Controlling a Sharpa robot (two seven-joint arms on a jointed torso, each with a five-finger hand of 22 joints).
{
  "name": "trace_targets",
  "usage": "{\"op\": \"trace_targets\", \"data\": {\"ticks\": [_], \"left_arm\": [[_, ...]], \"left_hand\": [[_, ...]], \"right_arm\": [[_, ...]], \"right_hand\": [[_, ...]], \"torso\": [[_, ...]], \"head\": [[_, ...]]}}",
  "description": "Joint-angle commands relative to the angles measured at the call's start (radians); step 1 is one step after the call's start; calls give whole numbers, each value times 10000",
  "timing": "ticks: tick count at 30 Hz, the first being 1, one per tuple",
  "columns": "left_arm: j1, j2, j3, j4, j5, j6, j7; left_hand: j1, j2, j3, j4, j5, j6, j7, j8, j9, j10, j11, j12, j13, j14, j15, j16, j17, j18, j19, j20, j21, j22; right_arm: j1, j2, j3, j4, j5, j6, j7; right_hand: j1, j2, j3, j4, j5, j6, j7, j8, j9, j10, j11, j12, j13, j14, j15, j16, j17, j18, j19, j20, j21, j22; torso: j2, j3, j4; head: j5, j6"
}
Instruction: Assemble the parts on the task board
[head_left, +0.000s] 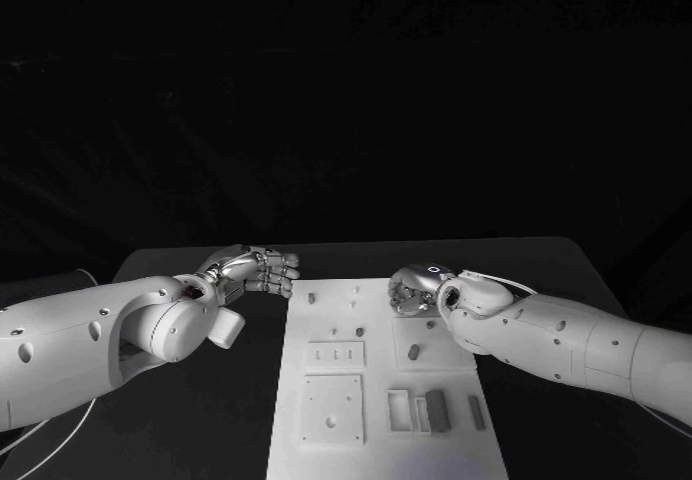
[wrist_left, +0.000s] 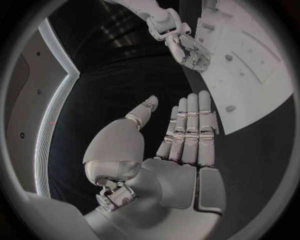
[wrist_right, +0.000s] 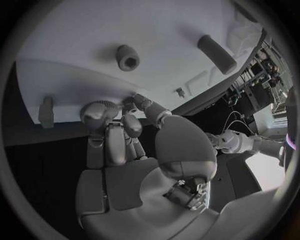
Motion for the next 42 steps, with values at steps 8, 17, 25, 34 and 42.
{"op": "trace_targets", "data": {"ticks": [8,17,25,34,42], "left_arm": [[14,2,9,7,38,158,34],[14,6,9,1,38,146,35],[14,6,9,-1,38,171,47],[13,25,9,-34,38,181,53],[13,34,8,-46,38,188,60]], "left_hand": [[-53,-3,-56,-7,-36,5,-12,-40,19,-11,-8,-72,15,-14,24,-46,20,127,-8,-50,-18,16],[-59,-11,-59,-9,-48,-7,-9,-54,24,-18,-3,-87,22,-13,24,-59,36,124,-9,-51,-20,19],[-58,-11,-58,-10,-53,-12,-8,-60,27,-21,-2,-93,26,-12,24,-65,45,123,-9,-53,-20,21],[-56,-10,-56,-12,-56,-15,-10,-66,31,-22,-1,-98,30,-10,24,-72,54,122,-10,-54,-22,22],[-54,-2,-53,-12,-58,-13,-14,-67,36,-20,-1,-102,34,-9,23,-77,62,121,-9,-55,-22,24]], "right_arm": [[-75,-69,-50,-18,-149,67,-306],[-75,-88,-51,35,-117,203,-216],[-76,-86,-52,61,-110,222,-108],[-76,-92,-52,39,-109,171,-72],[-77,-81,-52,73,-56,50,6]], "right_hand": [[32,-155,-67,7,-33,-184,84,-162,-118,-22,57,-51,-149,-46,-17,34,-62,1183,-63,-27,-11,185],[60,-149,-56,4,-22,-232,131,-222,-169,-34,106,-61,-196,-50,36,41,-83,1183,-63,-23,-11,183],[187,100,13,-7,22,428,-48,84,-82,32,-58,-7,-189,-59,-100,55,-112,1183,-95,-9,9,198],[161,269,21,-2,-13,978,-260,322,17,77,-261,-24,-227,-77,-286,57,-159,1183,-121,9,31,195],[63,402,4,2,-175,1249,-364,435,95,108,-360,-41,-242,-78,-381,64,-170,1183,-124,17,46,193]], "torso": [[27,7,9],[50,8,2],[62,7,15],[75,2,14],[83,1,23]], "head": [[-3,12],[41,41],[33,21],[26,3],[-8,-18]]}}
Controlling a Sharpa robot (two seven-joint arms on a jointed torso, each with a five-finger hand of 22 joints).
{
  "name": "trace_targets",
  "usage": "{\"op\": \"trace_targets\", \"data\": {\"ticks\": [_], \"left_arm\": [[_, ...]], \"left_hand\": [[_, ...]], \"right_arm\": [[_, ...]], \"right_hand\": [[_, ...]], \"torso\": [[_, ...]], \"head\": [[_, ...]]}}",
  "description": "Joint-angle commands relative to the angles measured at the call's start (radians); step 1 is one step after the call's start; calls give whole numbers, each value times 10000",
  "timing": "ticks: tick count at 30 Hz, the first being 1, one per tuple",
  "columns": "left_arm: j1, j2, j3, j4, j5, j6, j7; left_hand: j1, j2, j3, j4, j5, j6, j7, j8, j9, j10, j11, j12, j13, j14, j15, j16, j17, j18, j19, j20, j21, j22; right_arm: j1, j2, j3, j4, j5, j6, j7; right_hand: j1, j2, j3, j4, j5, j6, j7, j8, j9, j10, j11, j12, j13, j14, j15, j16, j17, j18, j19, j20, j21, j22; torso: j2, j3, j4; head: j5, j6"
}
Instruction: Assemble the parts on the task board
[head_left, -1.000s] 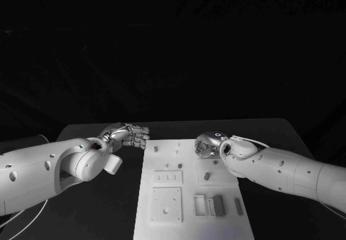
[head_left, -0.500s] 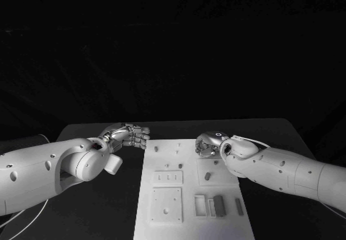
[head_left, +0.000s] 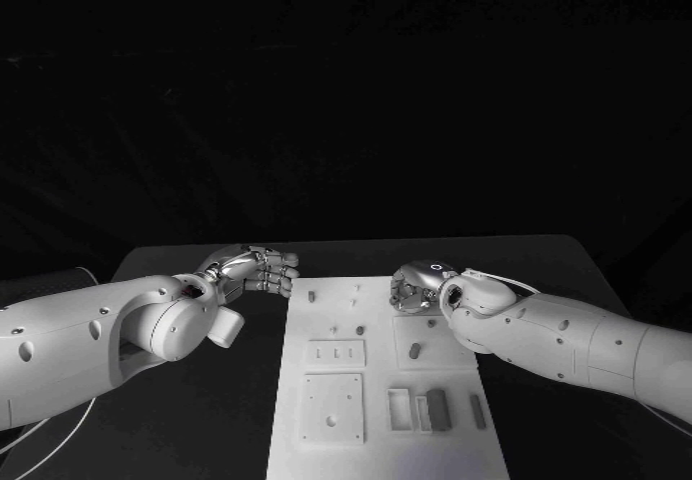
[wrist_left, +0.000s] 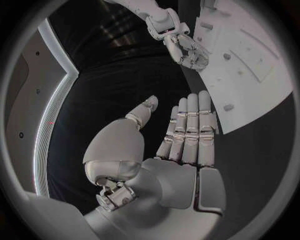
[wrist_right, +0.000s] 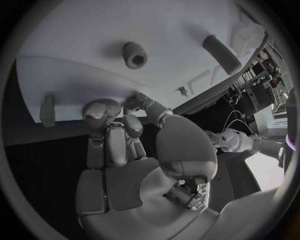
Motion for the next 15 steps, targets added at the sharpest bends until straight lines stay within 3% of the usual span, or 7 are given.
{"op": "trace_targets", "data": {"ticks": [1,7,15], "left_arm": [[12,24,9,3,37,163,84],[12,14,9,1,37,160,83],[12,-3,7,-54,37,128,81]], "left_hand": [[-54,-3,-53,-12,-58,-13,-14,-67,11,-21,0,-62,11,-9,24,-38,17,117,-9,-56,-22,18],[-53,0,-52,-13,-59,-11,-16,-68,14,-18,0,-64,14,-8,23,-42,23,117,-10,-56,-22,18],[-45,2,-48,-18,-59,-4,-20,-69,21,-15,-2,-68,20,-5,22,-50,34,116,-10,-58,-23,21]], "right_arm": [[-94,2,-62,28,-33,292,42],[-95,-20,-61,92,73,-137,56],[-69,-206,-50,553,86,-469,-132]], "right_hand": [[1,91,6,5,-55,275,117,51,20,6,-68,-34,-5,9,-76,64,-5,1161,-33,33,46,193],[-114,-35,-52,24,-93,265,108,24,25,11,-82,-51,-22,10,-100,68,-11,1161,-21,36,54,189],[-223,-108,-72,46,-118,246,112,-11,24,30,-78,-60,-30,16,-100,72,-12,1161,2,30,52,178]], "torso": [[6,1,7],[8,9,-8],[12,-3,-2]], "head": [[-11,-7],[3,-12],[-6,43]]}}
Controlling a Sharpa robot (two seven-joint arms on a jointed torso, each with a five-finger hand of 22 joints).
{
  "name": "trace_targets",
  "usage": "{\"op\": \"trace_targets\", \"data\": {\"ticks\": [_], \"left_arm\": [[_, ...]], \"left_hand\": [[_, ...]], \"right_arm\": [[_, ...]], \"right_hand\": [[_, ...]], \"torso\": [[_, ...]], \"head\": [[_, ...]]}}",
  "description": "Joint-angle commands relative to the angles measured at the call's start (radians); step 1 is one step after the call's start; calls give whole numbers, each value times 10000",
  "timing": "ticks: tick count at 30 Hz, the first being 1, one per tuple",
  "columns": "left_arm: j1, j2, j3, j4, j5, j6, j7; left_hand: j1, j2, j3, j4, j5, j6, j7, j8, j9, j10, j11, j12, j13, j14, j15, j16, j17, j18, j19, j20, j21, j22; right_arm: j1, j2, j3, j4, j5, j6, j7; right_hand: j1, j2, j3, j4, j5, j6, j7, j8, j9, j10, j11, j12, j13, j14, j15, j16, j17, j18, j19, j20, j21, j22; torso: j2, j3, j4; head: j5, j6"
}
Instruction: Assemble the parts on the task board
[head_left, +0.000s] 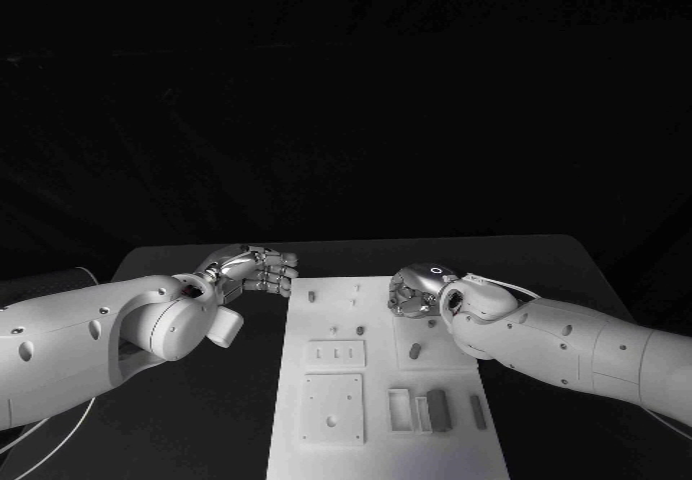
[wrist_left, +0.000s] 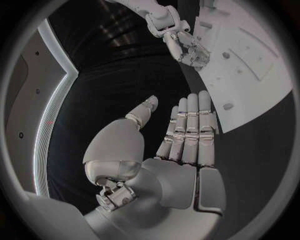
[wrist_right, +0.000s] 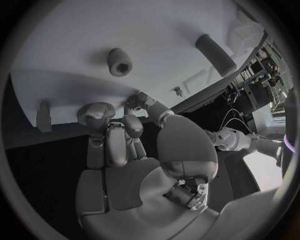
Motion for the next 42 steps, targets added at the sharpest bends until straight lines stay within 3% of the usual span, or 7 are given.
{"op": "trace_targets", "data": {"ticks": [1,13,25,32,42], "left_arm": [[12,3,8,-12,37,121,81],[11,19,-8,-79,37,125,78],[9,86,-12,-130,37,145,81],[8,178,-14,-167,37,164,77],[7,275,-20,-229,37,177,74]], "left_hand": [[-44,2,-47,-18,-59,-4,-20,-69,13,-14,-1,-69,13,-5,22,-50,14,114,-10,-58,-23,13],[-44,3,-46,-19,-61,0,-21,-72,20,-12,-1,-75,20,-2,22,-60,27,112,-10,-59,-24,15],[-42,9,-43,-20,-61,4,-20,-75,28,-7,-2,-80,28,2,21,-70,41,111,-9,-60,-25,18],[-42,15,-42,-18,-61,6,-18,-77,32,-5,-3,-83,32,3,21,-75,48,110,-8,-60,-25,19],[-44,20,-42,-16,-62,8,-17,-80,37,-2,-4,-86,37,6,21,-81,57,109,-7,-61,-25,21]], "right_arm": [[26,-30,0,188,11,-152,-138],[314,204,61,382,-140,-475,-429],[360,1011,116,-218,-281,-493,-538],[360,1433,122,-526,-446,-624,-716],[359,1789,124,-764,-654,-740,-899]], "right_hand": [[-94,4,-30,29,-36,85,134,-11,14,28,-49,-62,-6,-15,-67,34,2,1148,3,28,51,178],[-121,-17,3,30,-13,57,140,-47,8,41,-46,-76,-22,-13,-67,37,-6,1148,25,14,47,170],[-136,-33,28,34,-3,43,145,-69,4,38,-41,-97,-51,-17,-63,35,-21,1148,36,7,42,165],[-132,-36,47,28,2,33,148,-82,1,25,-38,-121,-82,-35,-61,27,-59,1148,37,3,36,163],[-116,-45,79,20,22,27,151,-99,-2,29,-35,-131,-92,-29,-57,29,-54,1148,42,-4,31,160]], "torso": [[4,-13,-1],[11,-17,22],[21,-1,28],[19,-17,46],[29,-10,17]], "head": [[-15,38],[-42,111],[-6,140],[-14,174],[9,188]]}}
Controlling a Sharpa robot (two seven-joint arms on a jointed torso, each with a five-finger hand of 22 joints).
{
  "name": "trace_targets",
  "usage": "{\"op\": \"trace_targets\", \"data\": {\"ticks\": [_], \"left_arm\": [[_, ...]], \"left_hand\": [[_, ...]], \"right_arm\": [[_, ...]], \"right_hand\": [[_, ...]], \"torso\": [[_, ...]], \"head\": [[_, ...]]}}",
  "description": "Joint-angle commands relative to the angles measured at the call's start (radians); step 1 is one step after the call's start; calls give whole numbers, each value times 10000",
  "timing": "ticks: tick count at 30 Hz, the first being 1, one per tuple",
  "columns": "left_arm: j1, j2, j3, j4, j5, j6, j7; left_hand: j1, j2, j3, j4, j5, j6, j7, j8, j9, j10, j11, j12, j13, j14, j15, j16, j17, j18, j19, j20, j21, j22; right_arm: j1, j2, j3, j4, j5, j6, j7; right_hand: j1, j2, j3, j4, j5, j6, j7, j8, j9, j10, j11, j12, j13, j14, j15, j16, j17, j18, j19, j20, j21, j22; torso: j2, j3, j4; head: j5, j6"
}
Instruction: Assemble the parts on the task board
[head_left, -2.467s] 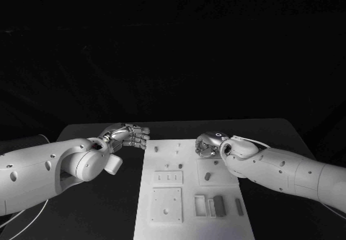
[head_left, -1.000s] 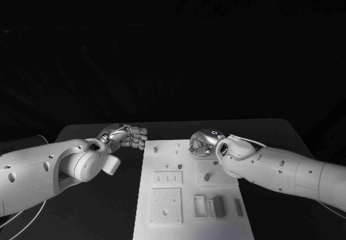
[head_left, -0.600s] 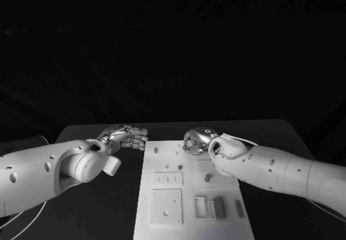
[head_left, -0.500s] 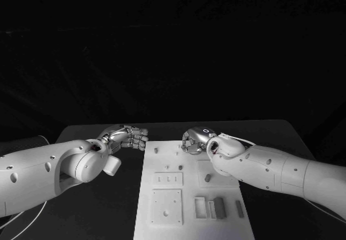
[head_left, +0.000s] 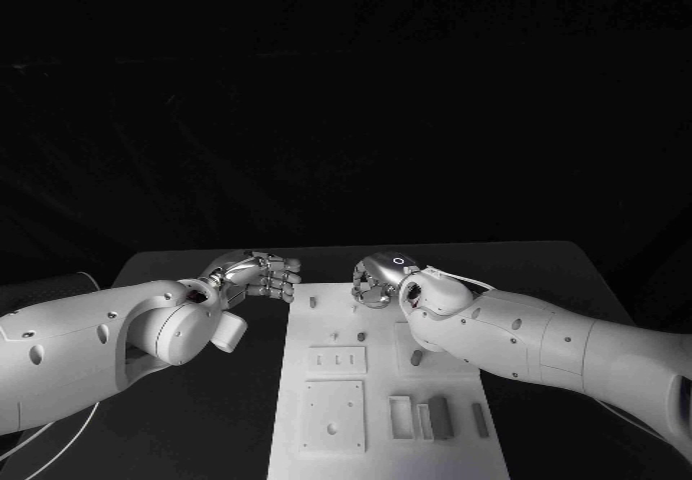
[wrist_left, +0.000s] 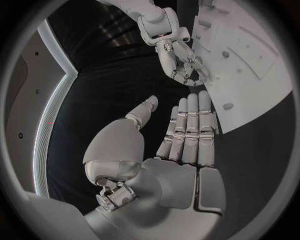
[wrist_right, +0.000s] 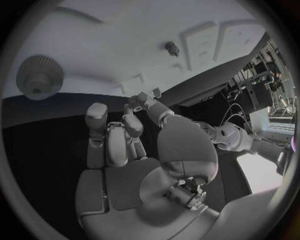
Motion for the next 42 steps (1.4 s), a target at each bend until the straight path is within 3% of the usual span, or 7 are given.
{"op": "trace_targets", "data": {"ticks": [1,22,42], "left_arm": [[9,58,1,-16,36,161,74],[9,152,-11,-60,36,165,80],[9,151,-11,-63,33,149,53]], "left_hand": [[-45,21,-42,-16,-62,8,-16,-43,11,-2,-4,-49,12,6,21,-44,14,128,-6,-61,-25,16],[-37,29,-38,-24,-62,11,-17,-52,24,-1,-3,-62,25,11,20,-63,39,126,-8,-63,-28,20],[-34,20,-41,-32,-67,4,-10,-66,34,-6,1,-78,35,15,20,-82,61,124,-8,-63,-30,24]], "right_arm": [[2,113,5,-122,-318,-150,-200],[5,508,2,-794,-470,-151,-211],[0,641,-10,-946,-595,-3,-217]], "right_hand": [[-76,-5,52,-9,24,32,82,-32,5,31,-35,-53,-12,-33,-61,29,-9,1148,57,-23,30,160],[-51,-54,93,-16,55,38,86,-49,5,13,-30,-98,-70,-59,-53,14,-68,1148,56,-26,18,158],[-43,-45,119,-9,73,43,88,-59,5,19,-28,-107,-78,-59,-50,12,-79,1148,58,-24,11,157]], "torso": [[7,3,-12],[7,18,-15],[17,12,-17]], "head": [[3,9],[57,15],[69,-16]]}}
